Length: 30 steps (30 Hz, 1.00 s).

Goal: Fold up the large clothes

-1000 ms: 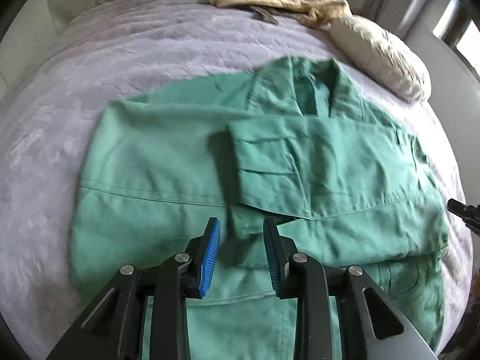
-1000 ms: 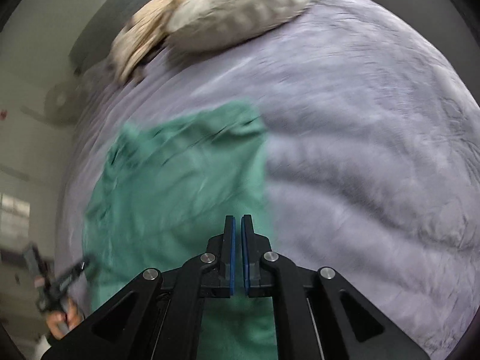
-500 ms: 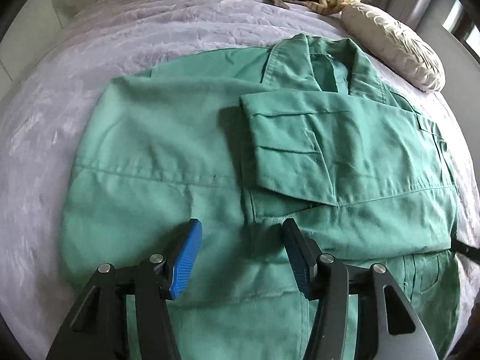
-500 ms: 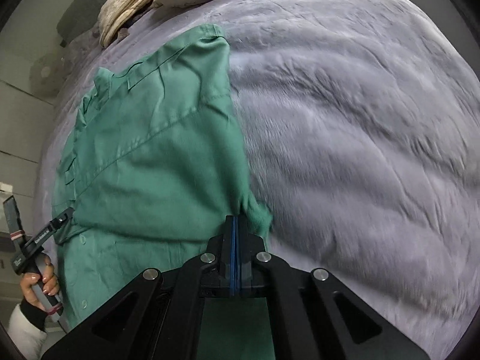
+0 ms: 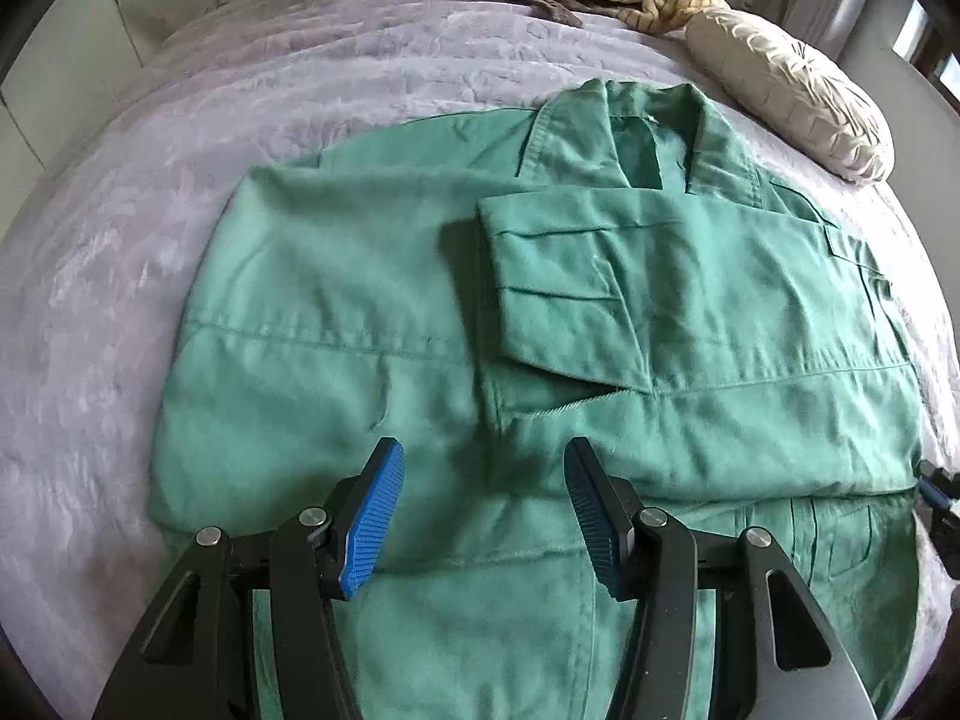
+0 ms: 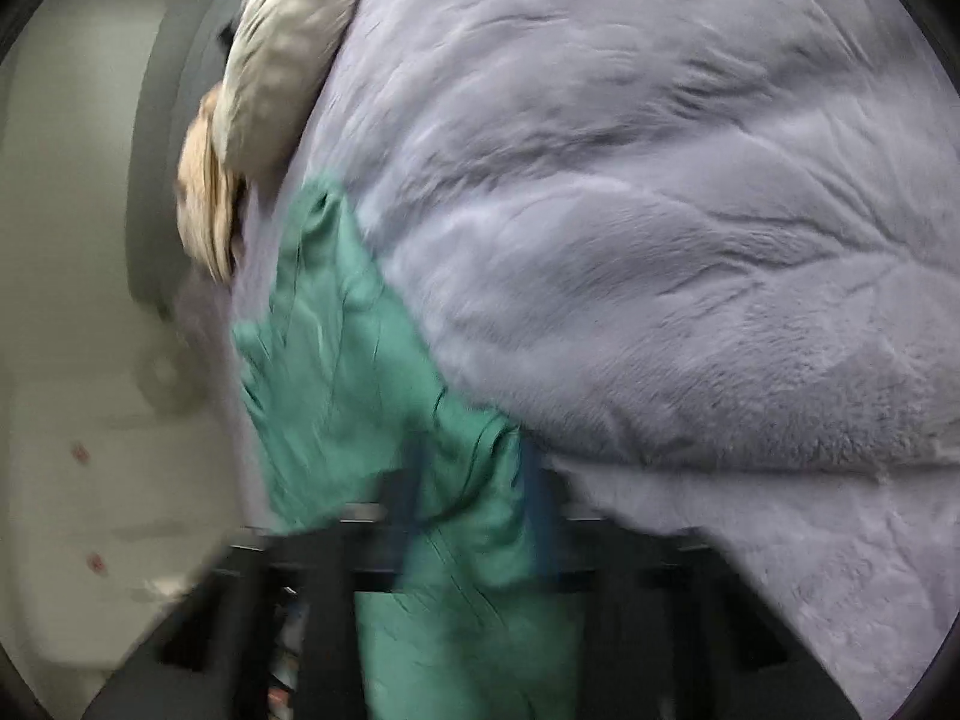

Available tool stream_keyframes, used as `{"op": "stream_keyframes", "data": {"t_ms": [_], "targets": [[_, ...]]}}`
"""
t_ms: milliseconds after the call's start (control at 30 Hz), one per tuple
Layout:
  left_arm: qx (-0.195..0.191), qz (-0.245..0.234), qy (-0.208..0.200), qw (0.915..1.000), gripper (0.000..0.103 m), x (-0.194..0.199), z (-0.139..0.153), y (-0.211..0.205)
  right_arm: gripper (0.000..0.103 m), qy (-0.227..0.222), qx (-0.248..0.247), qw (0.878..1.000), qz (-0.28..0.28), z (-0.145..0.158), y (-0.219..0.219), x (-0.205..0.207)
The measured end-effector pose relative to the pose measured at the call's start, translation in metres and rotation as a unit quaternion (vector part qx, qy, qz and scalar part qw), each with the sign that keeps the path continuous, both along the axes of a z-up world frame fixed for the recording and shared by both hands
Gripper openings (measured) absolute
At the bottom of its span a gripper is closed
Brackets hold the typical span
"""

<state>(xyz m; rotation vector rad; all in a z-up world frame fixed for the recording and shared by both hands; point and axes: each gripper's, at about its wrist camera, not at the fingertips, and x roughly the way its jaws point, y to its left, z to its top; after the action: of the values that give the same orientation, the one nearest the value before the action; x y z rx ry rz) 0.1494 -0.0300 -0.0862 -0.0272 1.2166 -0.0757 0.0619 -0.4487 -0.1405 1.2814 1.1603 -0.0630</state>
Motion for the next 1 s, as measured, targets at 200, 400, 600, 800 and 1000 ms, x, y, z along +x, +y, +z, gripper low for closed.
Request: {"op": "stream_keyframes", "data": {"t_ms": [200, 400, 600, 800, 1000], "targets": [[0.003, 0.007, 0.009, 0.9999, 0.057, 0.005, -0.018, -0.003, 0.0, 0.044, -0.018, 0.998, -0.029, -0.016, -0.005, -0.022], [0.019, 0.003, 0.025, 0.9995, 0.057, 0.0, -0.011, -0.003, 0.003, 0.035, -0.022, 0.999, 0.01, 0.0, -0.004, -0.025], [0.022, 0.0, 0.051, 0.9984, 0.057, -0.025, 0.004, -0.008, 0.004, 0.033, -0.102, 0.988, 0.109, 0.039, 0.02, -0.01], [0.047, -0.009, 0.07, 0.9964, 0.057, -0.056, 0.02, -0.013, 0.004, 0.037, -0.139, 0.973, 0.183, 0.061, 0.052, -0.006], [0.043, 0.018, 0.066, 0.9967, 0.103, -0.091, 0.039, -0.006, 0.014, 0.048, -0.123, 0.969, 0.21, 0.068, 0.069, -0.018]]}}
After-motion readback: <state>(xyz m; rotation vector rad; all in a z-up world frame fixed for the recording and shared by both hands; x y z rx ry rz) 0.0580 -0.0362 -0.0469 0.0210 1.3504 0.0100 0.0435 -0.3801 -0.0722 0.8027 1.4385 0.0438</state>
